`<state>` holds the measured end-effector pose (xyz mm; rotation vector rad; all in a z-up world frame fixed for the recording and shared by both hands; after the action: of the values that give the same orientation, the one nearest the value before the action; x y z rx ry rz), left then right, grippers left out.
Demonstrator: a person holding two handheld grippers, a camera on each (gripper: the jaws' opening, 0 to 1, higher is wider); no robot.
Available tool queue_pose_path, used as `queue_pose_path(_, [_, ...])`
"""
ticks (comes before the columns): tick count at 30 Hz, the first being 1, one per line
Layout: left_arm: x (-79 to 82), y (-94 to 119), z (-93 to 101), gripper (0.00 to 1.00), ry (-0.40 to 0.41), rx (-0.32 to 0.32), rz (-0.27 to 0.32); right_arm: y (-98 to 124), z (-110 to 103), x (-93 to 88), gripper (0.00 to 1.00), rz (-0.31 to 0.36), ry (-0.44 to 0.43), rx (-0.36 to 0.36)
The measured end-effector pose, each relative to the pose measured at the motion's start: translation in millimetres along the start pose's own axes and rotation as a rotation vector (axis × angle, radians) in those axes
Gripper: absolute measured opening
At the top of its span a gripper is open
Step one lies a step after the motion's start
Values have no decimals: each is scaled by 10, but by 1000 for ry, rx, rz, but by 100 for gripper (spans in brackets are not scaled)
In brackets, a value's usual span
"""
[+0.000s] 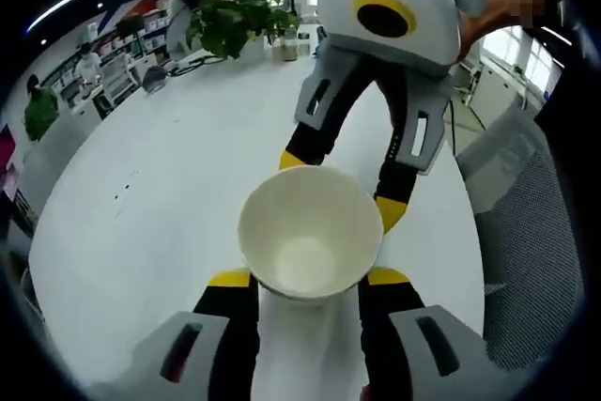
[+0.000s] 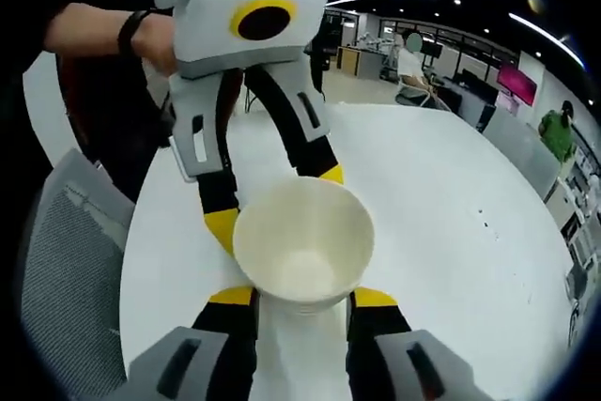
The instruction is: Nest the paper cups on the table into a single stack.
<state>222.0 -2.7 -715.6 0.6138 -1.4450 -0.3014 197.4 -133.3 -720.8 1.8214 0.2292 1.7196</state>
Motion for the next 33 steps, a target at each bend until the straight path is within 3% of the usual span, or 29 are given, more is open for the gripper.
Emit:
queue_pose_path(9, [-17,-51,-159,39,10,-15,-9,-69,121,-32,35,-11,-1,9])
queue_pose_path(21, [-38,-62,-181,40,21,-36,-9,-82,154,-69,35,-10,-9,17])
queue_pose_path(24, [-41,-52,-189,40,5,-28,-21,-85,147,-79,41,-24,-15,4])
queue_pose_path(27, [-46,-28,-191,49,0,-8,-29,-78,137,-94,52,-30,-23,-7])
queue_pose_path(33, [-58,118,-246,57,47,58,-6,7,124,-147,58,-4,-64,-51])
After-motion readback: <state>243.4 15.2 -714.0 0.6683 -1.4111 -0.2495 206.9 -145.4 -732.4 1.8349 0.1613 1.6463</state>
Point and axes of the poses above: the point that each gripper's makers call its tool centre point, and the gripper's own axes: y roughly backward along the fingers, z roughly to its right, x roughly out of its top, the point moved 9 cm from there along y, roughly backward along the fingers, and after that the axes turned 15 degrees about z, right-handed, at the moved point
